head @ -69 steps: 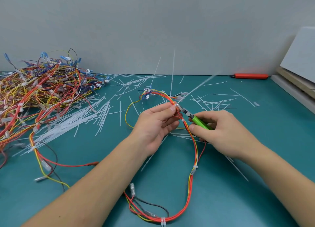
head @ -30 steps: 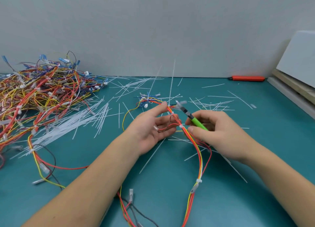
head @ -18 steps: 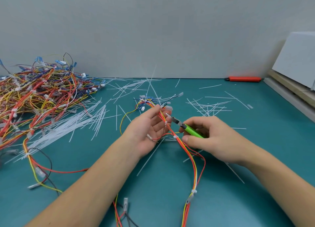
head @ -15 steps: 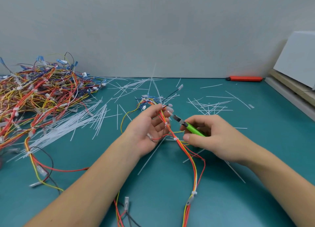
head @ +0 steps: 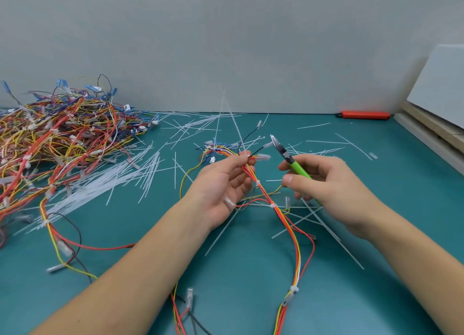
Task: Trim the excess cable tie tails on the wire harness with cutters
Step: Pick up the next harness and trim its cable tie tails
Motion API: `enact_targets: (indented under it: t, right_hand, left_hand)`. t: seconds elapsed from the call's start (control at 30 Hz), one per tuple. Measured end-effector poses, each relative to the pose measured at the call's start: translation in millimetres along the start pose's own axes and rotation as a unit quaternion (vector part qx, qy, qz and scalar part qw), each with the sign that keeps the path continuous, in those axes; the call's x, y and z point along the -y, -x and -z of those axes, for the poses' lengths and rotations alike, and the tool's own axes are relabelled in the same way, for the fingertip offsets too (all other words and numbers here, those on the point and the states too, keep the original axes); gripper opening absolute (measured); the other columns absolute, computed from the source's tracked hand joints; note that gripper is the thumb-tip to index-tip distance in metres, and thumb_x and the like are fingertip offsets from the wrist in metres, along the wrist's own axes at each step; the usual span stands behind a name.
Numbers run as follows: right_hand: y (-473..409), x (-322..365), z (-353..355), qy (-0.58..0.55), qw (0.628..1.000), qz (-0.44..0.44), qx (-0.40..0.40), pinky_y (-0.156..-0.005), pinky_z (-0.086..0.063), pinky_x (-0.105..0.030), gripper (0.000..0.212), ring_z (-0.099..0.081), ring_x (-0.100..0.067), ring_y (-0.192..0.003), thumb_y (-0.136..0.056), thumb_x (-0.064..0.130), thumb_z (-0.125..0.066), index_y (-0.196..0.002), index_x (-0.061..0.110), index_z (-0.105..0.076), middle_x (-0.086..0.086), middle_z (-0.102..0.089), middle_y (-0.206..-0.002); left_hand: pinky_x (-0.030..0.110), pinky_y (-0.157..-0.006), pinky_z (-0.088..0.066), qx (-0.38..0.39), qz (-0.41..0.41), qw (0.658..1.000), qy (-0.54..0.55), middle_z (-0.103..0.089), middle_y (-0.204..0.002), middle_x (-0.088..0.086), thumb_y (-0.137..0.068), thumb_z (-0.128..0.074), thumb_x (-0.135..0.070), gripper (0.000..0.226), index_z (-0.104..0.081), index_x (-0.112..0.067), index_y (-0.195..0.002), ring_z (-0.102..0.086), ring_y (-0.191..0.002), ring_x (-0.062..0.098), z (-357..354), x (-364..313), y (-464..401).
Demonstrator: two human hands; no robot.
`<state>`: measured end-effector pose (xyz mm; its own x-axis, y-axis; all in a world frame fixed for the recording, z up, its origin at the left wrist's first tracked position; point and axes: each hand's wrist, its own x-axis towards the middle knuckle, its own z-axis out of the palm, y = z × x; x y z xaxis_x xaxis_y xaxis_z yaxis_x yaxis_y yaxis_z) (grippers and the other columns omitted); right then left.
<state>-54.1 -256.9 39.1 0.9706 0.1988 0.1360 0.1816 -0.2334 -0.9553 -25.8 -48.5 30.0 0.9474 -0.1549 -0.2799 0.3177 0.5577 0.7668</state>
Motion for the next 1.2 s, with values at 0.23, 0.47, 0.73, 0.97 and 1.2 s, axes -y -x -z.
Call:
enact_targets:
  t: [0.23,0.47,0.73,0.97,1.2]
  right_hand:
    - [0,3,2,-0.033,0.999,0.042,-0.004,-0.067,-0.051,-0.019,0.022,-0.065,-0.015,-0.074,-0.083,0.026,-0.074,-0.105,0.025,-0.077,-0.010,-0.074,-0.090]
    - [-5,-8,6,0.002,0.999,0.000,-0.033,-0.069,-0.050,-0.024,0.017,-0.067,-0.013,-0.074,-0.089,0.023,-0.080,-0.106,0.025,-0.076,-0.011,-0.075,-0.097]
    - [-4,-8,4,0.080,0.996,0.011,-0.023,-0.080,-0.049,-0.039,0.019,-0.058,-0.016,-0.077,-0.080,0.034,-0.076,-0.099,0.029,-0.076,-0.019,-0.068,-0.096]
    - [-6,-8,-3,-0.038,0.997,0.030,-0.057,-0.071,-0.055,-0.021,0.013,-0.068,-0.012,-0.076,-0.095,0.014,-0.073,-0.104,0.022,-0.070,-0.006,-0.076,-0.096]
    - [-6,-12,-17,-0.106,0.990,0.009,-0.096,-0.070,-0.049,-0.032,0.017,-0.060,-0.012,-0.068,-0.093,0.005,-0.073,-0.103,0.017,-0.069,0.007,-0.068,-0.076]
  left_hand:
    - [0.026,-0.060,-0.061,-0.035,-0.036,0.999,-0.003,-0.075,-0.085,0.014,-0.097,-0.060,-0.008,0.013,-0.068,-0.002,-0.089,-0.072,-0.069,0.018,-1,-2,0]
    - [0.023,-0.063,-0.058,-0.007,-0.083,0.996,-0.036,-0.077,-0.091,0.018,-0.094,-0.061,-0.005,0.020,-0.070,0.007,-0.108,-0.073,-0.070,0.016,-2,1,1]
    - [0.026,-0.067,-0.061,0.052,-0.061,0.992,-0.101,-0.077,-0.097,0.018,-0.097,-0.065,-0.008,0.009,-0.066,0.001,-0.100,-0.076,-0.077,0.022,-3,1,7]
    - [0.030,-0.065,-0.061,0.082,-0.060,0.975,-0.200,-0.070,-0.083,0.012,-0.094,-0.069,-0.003,0.004,-0.067,-0.003,-0.098,-0.077,-0.085,0.033,-3,6,11]
    - [0.027,-0.064,-0.060,0.130,-0.026,0.963,-0.235,-0.075,-0.087,0.010,-0.093,-0.072,-0.007,0.016,-0.073,0.000,-0.106,-0.076,-0.076,0.022,-5,15,13]
